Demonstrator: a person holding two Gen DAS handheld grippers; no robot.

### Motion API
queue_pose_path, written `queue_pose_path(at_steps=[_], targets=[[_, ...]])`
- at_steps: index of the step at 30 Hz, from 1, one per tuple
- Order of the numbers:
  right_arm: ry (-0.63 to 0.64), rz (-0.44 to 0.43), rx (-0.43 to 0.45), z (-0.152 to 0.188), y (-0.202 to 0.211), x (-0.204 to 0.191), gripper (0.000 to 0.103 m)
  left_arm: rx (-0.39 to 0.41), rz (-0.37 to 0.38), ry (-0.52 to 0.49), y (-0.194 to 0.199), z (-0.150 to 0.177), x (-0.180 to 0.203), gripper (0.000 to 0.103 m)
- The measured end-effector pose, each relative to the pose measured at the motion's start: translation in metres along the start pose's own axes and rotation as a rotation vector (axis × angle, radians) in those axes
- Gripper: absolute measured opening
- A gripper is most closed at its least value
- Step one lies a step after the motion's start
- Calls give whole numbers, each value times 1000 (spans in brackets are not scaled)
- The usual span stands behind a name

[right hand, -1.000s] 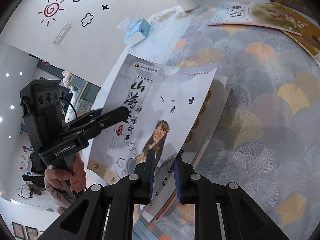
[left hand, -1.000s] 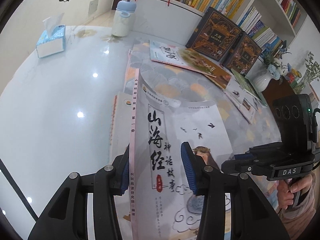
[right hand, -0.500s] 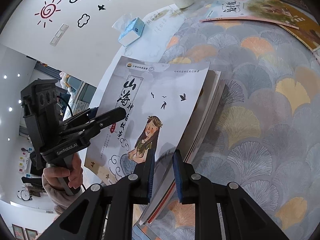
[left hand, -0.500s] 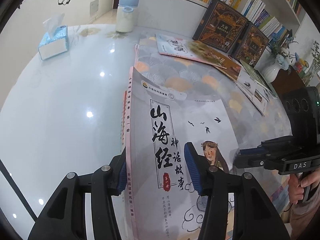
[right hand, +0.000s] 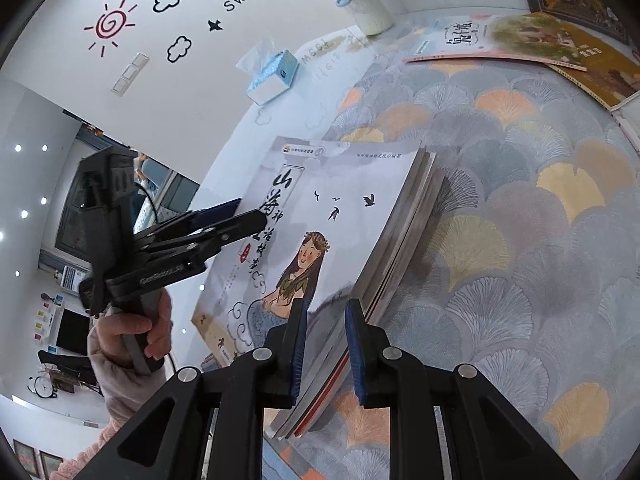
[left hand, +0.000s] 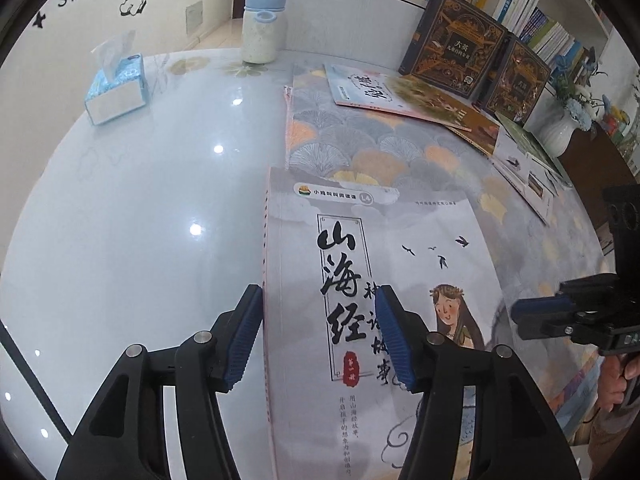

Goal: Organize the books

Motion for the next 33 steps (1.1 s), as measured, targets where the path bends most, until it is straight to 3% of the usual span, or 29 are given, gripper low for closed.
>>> queue_pose_path(at_steps=[6, 12, 14, 16, 19, 23, 33], targets=[[-20, -19, 18, 14, 15, 5, 19, 6, -65, -8, 3, 1, -7, 55], [-94, -20, 18, 43, 37, 40, 20, 46, -159, 46, 24, -6, -14, 56], [-127, -15, 16, 52, 46, 54, 30, 68, -161, 38, 34, -12, -6, 59], [-153, -15, 30, 62, 61, 66, 62, 100, -152, 37, 45, -21, 5, 63], [-144, -19, 95, 71, 92, 76, 65, 133, -133, 16, 59, -33, 33, 63], [-139, -21, 185, 78, 138, 91, 65, 147, -48, -6, 62, -48, 90, 69], [-271, -38, 391, 88, 258, 168, 66, 54, 73, -29, 13, -59, 220, 69]])
Point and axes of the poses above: each gripper's, at about its wrist camera, not at the fingertips, and y roughly against the way its jaws point, x to its right, z to its underside, the point moved 9 cm from there along -y, roughly the way its jaws point, and after that the axes turned 10 degrees about -z, right-handed, at the moved point
